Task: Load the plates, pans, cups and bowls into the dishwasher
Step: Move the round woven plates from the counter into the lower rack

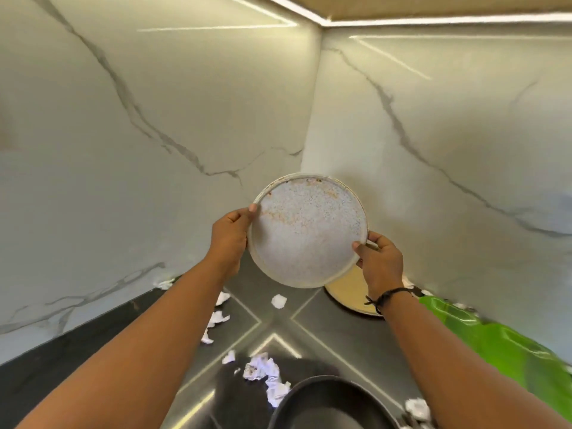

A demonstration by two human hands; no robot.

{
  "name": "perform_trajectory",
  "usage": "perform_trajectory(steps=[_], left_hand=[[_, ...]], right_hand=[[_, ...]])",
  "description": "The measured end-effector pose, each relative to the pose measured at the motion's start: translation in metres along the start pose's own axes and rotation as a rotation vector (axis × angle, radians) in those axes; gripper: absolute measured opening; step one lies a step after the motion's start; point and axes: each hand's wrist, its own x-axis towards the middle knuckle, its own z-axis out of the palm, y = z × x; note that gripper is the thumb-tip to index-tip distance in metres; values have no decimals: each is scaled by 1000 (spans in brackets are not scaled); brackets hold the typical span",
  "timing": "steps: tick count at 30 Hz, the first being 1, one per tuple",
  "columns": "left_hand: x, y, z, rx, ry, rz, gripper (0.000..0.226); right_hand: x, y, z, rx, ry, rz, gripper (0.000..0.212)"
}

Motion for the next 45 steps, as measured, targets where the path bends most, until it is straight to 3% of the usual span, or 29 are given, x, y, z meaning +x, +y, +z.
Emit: perform_trajectory(steps=[8,16,23,30,35,40,45], left_hand=[[-83,1,137,-108,-292,-210,27],[-235,-12,258,-8,-580,-404,23],[-450,-45,355,95,-856,-452,24],[-703,-100,433,215,-1264,-553,19],[-849,-126,459,323,-1521,-574,11],[-946,-157,474,399,-1799,-508,6],[-1025,-201,499,489,-2069,-308,17]], right_hand=[[-41,-55,-177,11,235,60,19],[-152,-87,-367,3,449,117,24],[-337,-91,-561,-5,736,143,25],[-569,-84,-733,-29,1066,247,18],[-713,-67,-798,-7,1259,408,25],[-802,-39,-828,-14,1463,511,15],[-858,-10,-850,-387,1590,753,33]])
